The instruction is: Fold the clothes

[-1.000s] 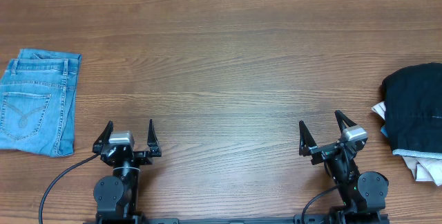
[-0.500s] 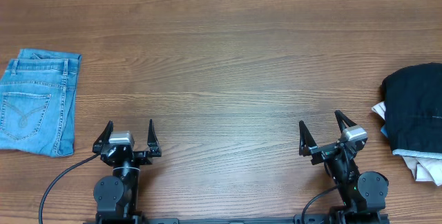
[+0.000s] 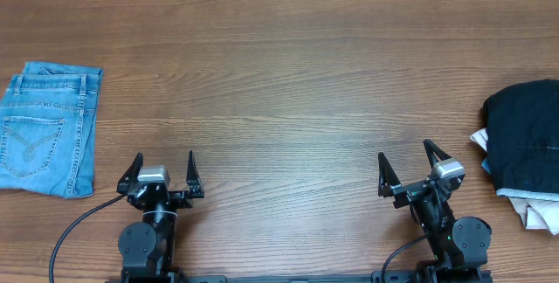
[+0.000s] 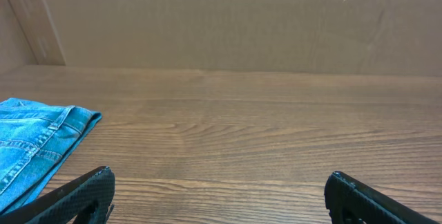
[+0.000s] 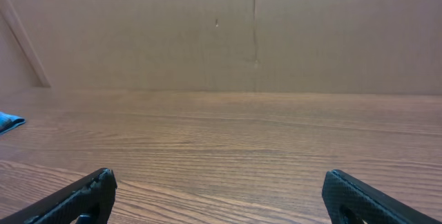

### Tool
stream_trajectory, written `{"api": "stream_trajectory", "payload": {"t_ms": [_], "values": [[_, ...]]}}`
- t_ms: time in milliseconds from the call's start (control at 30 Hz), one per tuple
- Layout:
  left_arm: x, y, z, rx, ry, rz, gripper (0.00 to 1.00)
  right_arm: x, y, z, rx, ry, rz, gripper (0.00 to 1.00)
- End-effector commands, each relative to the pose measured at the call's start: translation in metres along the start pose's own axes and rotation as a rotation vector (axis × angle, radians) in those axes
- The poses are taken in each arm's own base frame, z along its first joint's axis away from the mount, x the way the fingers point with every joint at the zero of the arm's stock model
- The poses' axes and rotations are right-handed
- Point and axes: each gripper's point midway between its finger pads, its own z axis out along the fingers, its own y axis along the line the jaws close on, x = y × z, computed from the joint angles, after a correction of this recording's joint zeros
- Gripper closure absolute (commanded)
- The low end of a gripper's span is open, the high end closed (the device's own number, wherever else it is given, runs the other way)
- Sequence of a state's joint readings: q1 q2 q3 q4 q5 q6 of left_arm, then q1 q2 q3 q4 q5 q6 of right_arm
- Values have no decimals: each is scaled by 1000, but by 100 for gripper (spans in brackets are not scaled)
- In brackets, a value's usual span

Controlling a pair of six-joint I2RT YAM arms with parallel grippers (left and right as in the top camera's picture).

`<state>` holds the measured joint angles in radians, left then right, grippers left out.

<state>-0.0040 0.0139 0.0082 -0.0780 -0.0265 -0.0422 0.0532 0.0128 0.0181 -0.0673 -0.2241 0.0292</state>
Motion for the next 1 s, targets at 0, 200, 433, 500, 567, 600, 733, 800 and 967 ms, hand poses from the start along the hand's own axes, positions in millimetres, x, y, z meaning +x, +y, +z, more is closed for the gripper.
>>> {"api": "stream_trajectory", "payload": {"t_ms": [0, 200, 433, 500, 567, 600, 733, 800, 967], "values": [[-1, -1, 0, 6, -8, 9, 0, 1, 0, 0, 1, -6, -3, 0], [-1, 0, 0, 6, -8, 9, 0, 1, 0, 0, 1, -6, -3, 0], [-1, 0, 0, 5, -8, 9, 0, 1, 0, 0, 1, -6, -3, 0], [-1, 0, 0, 6, -8, 9, 0, 1, 0, 0, 1, -6, -1, 0], [-1, 0, 0, 6, -8, 9, 0, 1, 0, 0, 1, -6, -1, 0], [-1, 0, 0, 6, -8, 9, 0, 1, 0, 0, 1, -6, -1, 0], [-1, 0, 0, 6, -8, 8, 0, 1, 0, 0, 1, -6, -1, 0], [-1, -1, 0, 6, -9, 8, 0, 1, 0, 0, 1, -6, -1, 0], [-27, -3, -6, 15, -45, -45, 0, -9, -1, -1, 15, -18, -2, 0]]}}
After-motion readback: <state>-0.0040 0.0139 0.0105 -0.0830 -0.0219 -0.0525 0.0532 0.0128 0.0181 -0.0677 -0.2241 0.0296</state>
